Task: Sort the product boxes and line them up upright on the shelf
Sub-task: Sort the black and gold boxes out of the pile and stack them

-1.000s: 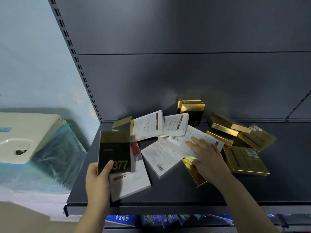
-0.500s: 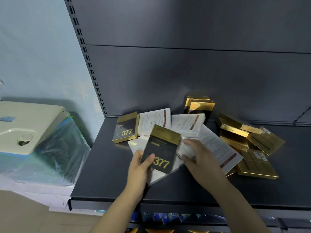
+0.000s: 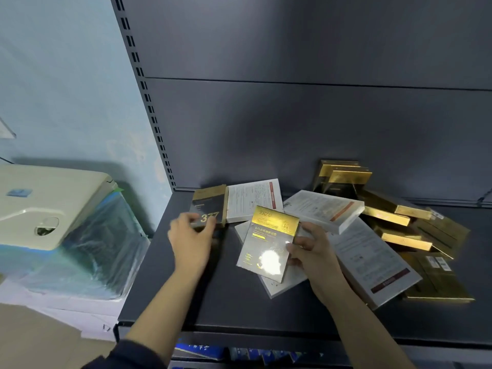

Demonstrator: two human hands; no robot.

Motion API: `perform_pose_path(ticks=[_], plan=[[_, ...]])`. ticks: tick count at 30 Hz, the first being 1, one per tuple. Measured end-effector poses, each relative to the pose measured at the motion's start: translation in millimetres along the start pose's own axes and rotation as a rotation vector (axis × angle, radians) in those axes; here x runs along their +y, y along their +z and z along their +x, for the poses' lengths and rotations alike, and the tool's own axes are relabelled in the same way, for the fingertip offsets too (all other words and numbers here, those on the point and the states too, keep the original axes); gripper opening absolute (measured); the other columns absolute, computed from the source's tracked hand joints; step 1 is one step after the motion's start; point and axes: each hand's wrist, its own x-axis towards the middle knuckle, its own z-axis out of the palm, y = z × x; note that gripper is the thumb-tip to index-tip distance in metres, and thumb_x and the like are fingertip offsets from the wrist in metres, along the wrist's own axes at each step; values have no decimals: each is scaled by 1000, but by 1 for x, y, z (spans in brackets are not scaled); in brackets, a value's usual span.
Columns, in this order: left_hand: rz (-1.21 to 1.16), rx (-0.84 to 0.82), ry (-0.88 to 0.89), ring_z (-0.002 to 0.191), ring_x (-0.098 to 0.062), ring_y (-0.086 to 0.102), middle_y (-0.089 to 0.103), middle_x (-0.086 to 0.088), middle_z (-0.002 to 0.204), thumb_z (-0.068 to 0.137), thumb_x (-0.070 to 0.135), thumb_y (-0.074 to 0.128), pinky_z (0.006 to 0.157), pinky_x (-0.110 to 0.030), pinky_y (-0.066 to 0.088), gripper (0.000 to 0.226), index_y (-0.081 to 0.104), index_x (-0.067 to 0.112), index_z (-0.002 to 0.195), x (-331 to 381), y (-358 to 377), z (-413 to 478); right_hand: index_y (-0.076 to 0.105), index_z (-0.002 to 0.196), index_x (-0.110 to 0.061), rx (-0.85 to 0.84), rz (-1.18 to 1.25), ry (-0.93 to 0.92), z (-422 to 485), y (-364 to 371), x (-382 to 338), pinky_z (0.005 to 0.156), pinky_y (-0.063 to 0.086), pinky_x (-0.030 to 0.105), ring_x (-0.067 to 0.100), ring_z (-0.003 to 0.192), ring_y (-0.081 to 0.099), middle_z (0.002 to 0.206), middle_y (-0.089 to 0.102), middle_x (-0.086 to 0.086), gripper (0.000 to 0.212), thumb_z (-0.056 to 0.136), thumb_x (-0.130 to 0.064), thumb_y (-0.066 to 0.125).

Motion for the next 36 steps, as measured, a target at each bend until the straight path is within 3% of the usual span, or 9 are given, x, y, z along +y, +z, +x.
perform_pose_path(ticks=[3, 6, 13, 20, 25, 27, 29, 31, 36], plan=[[303, -8, -33, 131, -34, 40, 48, -13, 138, 65, 62, 75, 107, -41, 30, 93, 43, 12, 136, -2, 12, 29, 51, 121, -14, -12, 31, -26, 1, -4, 2, 62, 50, 27, 19, 82, 67, 98, 70, 11, 43, 86, 9, 60], [412, -100, -65, 134, -38, 37, 44, -16, 145, 63, 68, 69, 110, -47, 26, 108, 26, 15, 147, 3, 26, 38, 52, 118, -10, -17, 46, -53, 2, -9, 3, 57, 51, 23, 13, 75, 69, 96, 70, 10, 40, 85, 12, 59], [547, -98, -8, 121, -39, 44, 50, -14, 135, 59, 59, 70, 99, -46, 35, 97, 33, 23, 142, -18, -1, -21, 55, 114, -10, -44, 124, -66, -1, -9, 7, 56, 50, 24, 11, 71, 69, 89, 71, 7, 34, 87, 10, 57], [754, -154, 77, 129, -32, 37, 38, -7, 147, 68, 76, 57, 102, -45, 33, 90, 38, 31, 143, -47, -33, -80, 58, 103, -12, -155, 166, -66, -9, 7, 8, 52, 50, 23, 13, 67, 65, 86, 66, 10, 25, 89, 9, 56], [116, -222, 118, 124, -16, 40, 54, 12, 129, 80, 71, 32, 106, -39, 30, 48, 46, 57, 124, -35, -52, -79, 54, 113, -1, -253, 262, 60, -13, 29, 9, 45, 49, 21, 22, 68, 59, 95, 61, 18, 28, 89, 12, 56], [-85, -298, 56, 112, -5, 50, 62, 23, 106, 85, 68, 43, 101, -31, 35, 35, 41, 66, 120, -25, -55, -81, 54, 122, -2, -261, 128, 59, -15, 39, 9, 48, 49, 23, 18, 67, 63, 98, 64, 18, 34, 90, 8, 57], [-123, -309, 53, 89, 2, 59, 68, 22, 81, 93, 40, 56, 87, -17, 43, 36, 42, 59, 120, -23, -55, -81, 56, 122, -6, -301, 61, 56, -20, 48, 8, 51, 49, 24, 18, 73, 65, 104, 66, 19, 33, 91, 4, 57], [-89, -262, 111, 73, 2, 61, 70, 15, 81, 97, 21, 53, 69, -10, 44, 39, 50, 53, 120, -25, -57, -78, 56, 119, -11, -371, 20, 61, -25, 56, 6, 56, 52, 24, 18, 79, 65, 109, 65, 17, 29, 93, 2, 54], [54, -183, 128, 85, -11, 66, 72, 4, 84, 92, 34, 44, 84, -33, 49, 39, 57, 69, 106, -51, -72, -55, 59, 101, -42, -274, -207, -5, -13, 39, -12, 89, 56, 41, 12, 88, 70, 106, 64, -11, 23, 87, -25, 63]])
